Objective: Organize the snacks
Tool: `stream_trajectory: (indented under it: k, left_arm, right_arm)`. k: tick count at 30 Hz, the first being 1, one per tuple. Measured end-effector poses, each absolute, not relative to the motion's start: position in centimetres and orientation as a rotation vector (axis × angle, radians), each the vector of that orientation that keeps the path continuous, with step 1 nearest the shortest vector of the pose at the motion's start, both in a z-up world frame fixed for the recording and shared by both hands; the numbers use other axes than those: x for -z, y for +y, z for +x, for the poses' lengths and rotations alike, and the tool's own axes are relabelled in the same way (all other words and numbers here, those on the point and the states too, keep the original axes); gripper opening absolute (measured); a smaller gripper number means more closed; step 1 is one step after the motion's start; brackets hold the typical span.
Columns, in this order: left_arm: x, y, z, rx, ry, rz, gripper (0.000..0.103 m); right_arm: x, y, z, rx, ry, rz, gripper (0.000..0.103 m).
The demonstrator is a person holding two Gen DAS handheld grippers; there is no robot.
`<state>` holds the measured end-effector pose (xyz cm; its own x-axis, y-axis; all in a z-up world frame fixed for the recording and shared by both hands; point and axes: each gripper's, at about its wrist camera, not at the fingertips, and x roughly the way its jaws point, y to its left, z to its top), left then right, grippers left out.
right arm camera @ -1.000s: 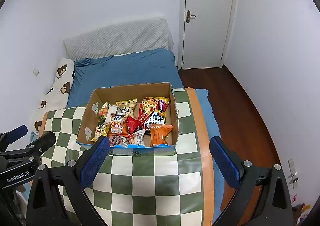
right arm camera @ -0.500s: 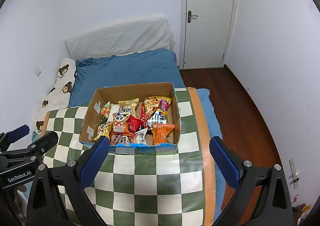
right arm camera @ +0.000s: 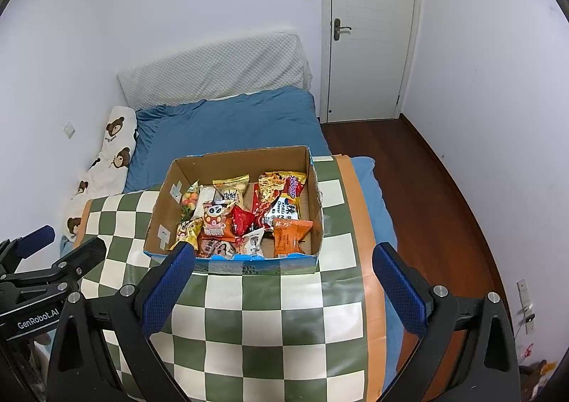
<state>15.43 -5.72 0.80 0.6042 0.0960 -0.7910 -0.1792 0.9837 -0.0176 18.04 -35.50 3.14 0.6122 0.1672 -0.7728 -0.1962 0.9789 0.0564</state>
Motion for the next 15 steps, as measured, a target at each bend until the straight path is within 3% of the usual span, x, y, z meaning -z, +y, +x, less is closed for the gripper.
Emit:
stream_trajectory:
  k: [15]
  left_arm:
    - [-1.12, -6.02, 15.45, -0.155, 0.902, -0.097, 0.103]
  right_arm:
    - [-3.55, -35.36, 17.73, -0.211, 0.882, -0.019, 0.102]
